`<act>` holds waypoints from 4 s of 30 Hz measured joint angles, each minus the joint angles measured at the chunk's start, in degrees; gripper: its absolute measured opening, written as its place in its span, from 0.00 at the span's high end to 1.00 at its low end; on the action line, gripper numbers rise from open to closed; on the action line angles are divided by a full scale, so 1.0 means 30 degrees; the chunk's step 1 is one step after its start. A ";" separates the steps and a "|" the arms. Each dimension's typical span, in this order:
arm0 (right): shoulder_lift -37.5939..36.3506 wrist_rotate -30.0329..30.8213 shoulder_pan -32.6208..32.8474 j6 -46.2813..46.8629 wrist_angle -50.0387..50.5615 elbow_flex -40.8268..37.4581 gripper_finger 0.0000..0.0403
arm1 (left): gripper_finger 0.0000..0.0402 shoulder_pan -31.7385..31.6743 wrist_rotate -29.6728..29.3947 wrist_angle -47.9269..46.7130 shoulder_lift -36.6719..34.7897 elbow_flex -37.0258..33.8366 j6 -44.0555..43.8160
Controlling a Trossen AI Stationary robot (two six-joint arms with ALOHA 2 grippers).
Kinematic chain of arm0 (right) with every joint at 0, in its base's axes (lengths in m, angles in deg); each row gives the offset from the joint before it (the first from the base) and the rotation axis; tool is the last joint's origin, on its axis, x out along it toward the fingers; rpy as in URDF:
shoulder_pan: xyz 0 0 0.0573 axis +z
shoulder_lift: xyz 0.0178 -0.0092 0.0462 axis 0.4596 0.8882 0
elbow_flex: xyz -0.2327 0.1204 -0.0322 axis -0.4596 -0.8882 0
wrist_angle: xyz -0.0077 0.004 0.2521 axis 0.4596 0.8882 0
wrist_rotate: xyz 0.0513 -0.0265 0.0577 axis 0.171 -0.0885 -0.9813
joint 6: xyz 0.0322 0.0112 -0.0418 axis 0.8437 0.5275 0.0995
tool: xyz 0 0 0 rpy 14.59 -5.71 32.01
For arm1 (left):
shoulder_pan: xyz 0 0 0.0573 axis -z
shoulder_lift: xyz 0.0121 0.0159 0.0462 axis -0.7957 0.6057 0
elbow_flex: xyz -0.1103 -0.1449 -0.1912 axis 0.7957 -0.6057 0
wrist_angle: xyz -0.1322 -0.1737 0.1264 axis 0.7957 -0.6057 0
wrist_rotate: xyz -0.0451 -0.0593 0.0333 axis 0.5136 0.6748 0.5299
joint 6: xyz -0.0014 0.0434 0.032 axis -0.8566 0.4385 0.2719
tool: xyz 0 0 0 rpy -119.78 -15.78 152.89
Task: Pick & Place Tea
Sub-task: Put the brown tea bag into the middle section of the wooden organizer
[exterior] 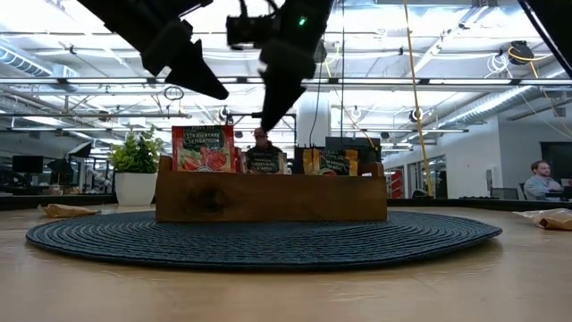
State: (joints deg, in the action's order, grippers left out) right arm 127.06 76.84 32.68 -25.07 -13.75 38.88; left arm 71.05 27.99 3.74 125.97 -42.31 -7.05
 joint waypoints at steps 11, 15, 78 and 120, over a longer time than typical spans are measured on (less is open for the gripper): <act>-0.4929 0.0003 0.0757 0.1520 -0.1093 -0.2748 0.61 | 0.44 0.0007 0.0740 0.1676 0.0006 0.0000 -0.0979; -0.8139 0.0009 0.1215 0.1145 -0.5501 -0.7625 0.61 | 0.44 0.0007 0.4551 -0.0788 -0.0004 0.0007 -0.3129; -1.6544 -0.0078 0.2265 0.0093 -2.4357 -2.3452 0.61 | 0.78 0.1421 1.0587 -0.8972 -0.0115 -0.5880 -1.4448; -0.5767 -0.7718 -0.3181 0.8530 -4.1722 -2.2316 0.61 | 0.98 0.1836 -1.0098 0.0555 0.4073 0.1086 1.3924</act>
State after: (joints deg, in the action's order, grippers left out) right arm 109.76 53.69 23.14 0.52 -138.92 -28.06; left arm 76.56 -2.31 5.40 138.19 -39.06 34.72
